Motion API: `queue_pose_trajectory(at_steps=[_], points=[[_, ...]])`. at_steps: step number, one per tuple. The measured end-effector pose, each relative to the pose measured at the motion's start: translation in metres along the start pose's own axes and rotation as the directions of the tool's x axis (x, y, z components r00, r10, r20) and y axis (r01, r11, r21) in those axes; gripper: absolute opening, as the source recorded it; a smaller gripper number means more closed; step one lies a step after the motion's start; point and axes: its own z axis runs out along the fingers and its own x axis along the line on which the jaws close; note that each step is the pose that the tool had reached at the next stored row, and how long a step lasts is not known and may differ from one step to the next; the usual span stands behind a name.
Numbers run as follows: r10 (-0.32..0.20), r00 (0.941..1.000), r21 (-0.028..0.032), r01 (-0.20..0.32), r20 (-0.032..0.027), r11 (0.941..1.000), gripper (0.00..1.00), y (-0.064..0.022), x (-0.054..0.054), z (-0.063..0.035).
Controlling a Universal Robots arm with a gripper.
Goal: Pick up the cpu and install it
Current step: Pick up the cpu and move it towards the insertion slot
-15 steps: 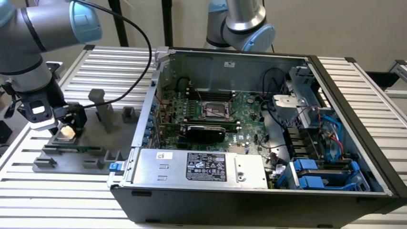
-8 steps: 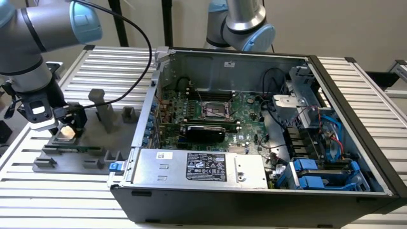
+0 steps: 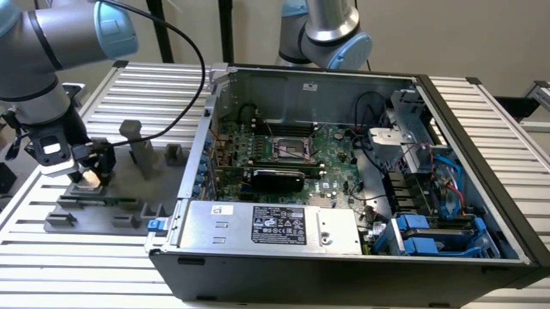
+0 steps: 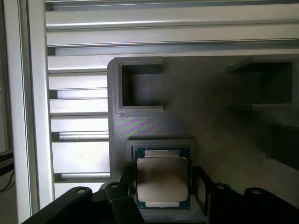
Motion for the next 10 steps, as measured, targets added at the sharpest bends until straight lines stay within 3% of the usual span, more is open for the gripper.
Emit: queue_pose_trajectory(at_steps=[10], points=[[0.000,1.0000,0.0002,0.000,-0.0002,1.0000,0.62,-0.0001,0.0004,-0.0009]])
